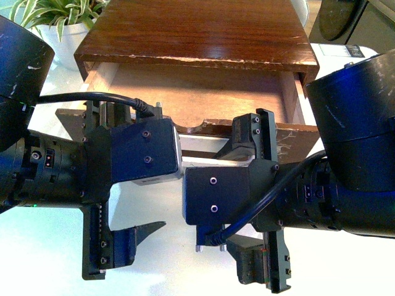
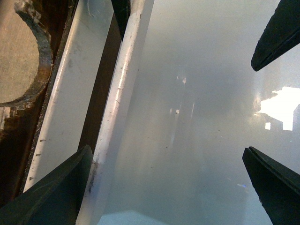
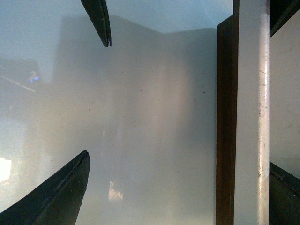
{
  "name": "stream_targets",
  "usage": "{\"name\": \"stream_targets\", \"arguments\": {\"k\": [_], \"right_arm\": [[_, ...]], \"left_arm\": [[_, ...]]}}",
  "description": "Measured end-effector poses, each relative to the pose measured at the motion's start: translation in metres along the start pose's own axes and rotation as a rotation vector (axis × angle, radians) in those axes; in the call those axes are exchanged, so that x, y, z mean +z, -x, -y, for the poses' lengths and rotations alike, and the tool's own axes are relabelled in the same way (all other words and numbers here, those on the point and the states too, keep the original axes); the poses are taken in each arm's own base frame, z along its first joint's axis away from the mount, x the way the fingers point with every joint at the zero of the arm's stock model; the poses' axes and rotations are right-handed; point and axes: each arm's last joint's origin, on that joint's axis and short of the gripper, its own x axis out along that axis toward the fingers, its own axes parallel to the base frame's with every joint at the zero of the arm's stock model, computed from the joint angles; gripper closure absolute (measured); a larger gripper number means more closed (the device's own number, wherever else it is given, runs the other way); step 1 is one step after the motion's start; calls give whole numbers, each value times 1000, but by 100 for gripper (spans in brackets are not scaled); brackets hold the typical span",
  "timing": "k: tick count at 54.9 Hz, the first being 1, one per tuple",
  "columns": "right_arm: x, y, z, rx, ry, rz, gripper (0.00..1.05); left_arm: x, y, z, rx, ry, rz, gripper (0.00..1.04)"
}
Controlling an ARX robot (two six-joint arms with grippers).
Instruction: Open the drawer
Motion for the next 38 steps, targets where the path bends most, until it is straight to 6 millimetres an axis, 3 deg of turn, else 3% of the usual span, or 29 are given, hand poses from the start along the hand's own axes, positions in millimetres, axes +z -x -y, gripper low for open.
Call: {"name": "stream_targets", "arguments": {"k": [38], "right_arm": [[-4, 5, 0, -44, 0, 20, 9]], "left_arm": [[3, 7, 3, 5, 48, 12, 8]]}}
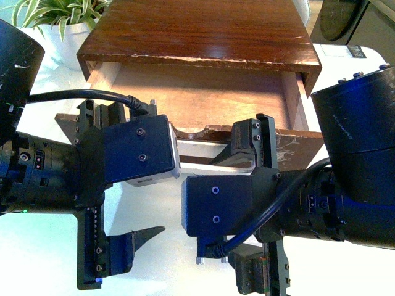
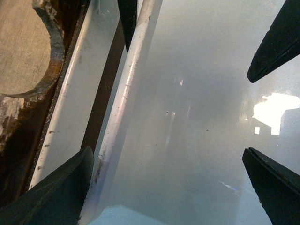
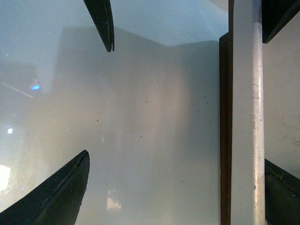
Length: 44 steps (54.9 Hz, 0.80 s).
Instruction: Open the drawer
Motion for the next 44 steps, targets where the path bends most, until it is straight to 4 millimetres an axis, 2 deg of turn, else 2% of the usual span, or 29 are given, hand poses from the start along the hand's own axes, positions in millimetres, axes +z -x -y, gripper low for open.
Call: {"name": "stream_targets", "arguments": {"k": [15, 26, 44], "right_arm": [[1, 14, 5, -41, 0, 27, 9], [1, 31, 10, -91, -8, 24, 9], [-12, 77, 17, -204, -87, 9, 9]], "left_arm": [[5, 8, 0, 10, 18, 20, 8], [6, 18, -6, 37, 37, 37, 8], [5, 52, -23, 102, 127, 102, 8]]}}
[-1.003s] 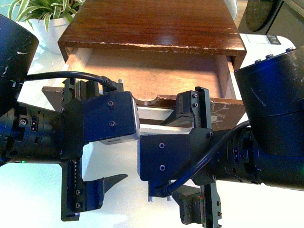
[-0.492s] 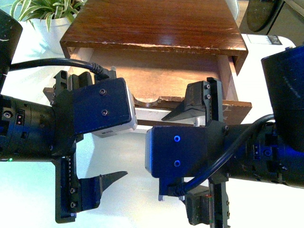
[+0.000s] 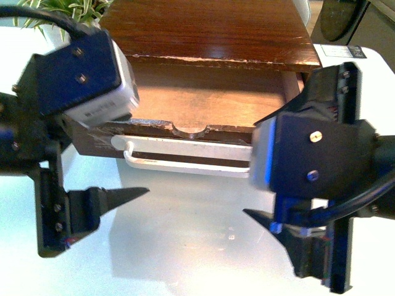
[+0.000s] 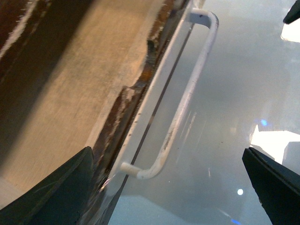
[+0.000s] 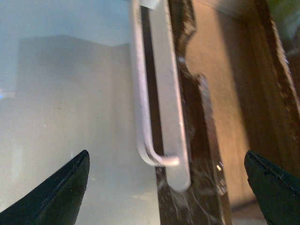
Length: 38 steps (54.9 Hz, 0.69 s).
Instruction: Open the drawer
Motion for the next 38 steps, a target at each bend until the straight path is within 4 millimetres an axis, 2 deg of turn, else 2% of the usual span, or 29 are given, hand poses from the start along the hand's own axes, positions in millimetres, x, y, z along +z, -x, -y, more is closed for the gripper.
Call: {"name": "stream_targets", "arguments": {"k": [13, 19, 24, 38], "right_arm": [[-15, 42, 16, -173, -168, -26, 9], [-21, 70, 22, -315, -291, -29, 9], [-25, 93, 25, -459, -408, -50, 9], [-13, 146, 30, -772, -718, -19, 9]], "left_arm": [[-4, 39, -29, 151, 163, 52, 8], [-8, 75, -46, 253, 335, 102, 8], [-11, 105, -52, 313, 467, 158, 8], [-17, 179, -58, 483, 772, 357, 8]]}}
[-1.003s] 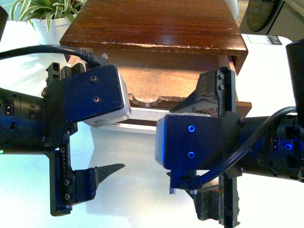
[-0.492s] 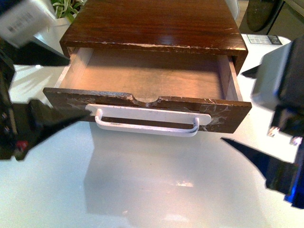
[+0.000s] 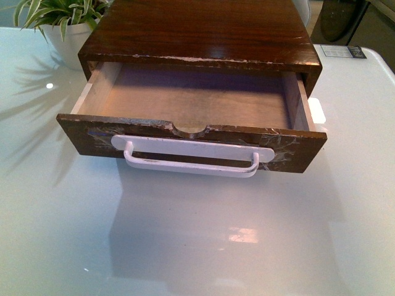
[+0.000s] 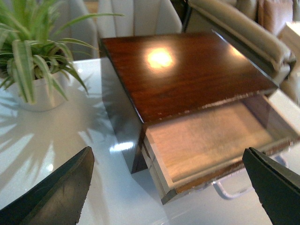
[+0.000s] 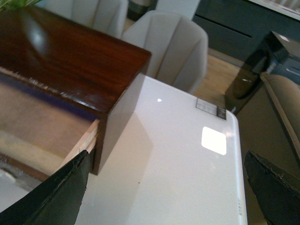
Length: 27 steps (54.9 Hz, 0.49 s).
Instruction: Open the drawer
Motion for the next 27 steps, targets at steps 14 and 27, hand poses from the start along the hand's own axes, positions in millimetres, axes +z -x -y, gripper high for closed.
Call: {"name": "stream_targets", "arguments": {"k": [14, 27], "right_arm": [[6, 19, 3, -93, -129, 22, 9], [-7, 30, -12, -224, -314, 114, 48]], "left_arm": [[-23, 38, -4, 393, -5, 210, 27], [-55, 42, 41, 475, -126, 295, 71]]}}
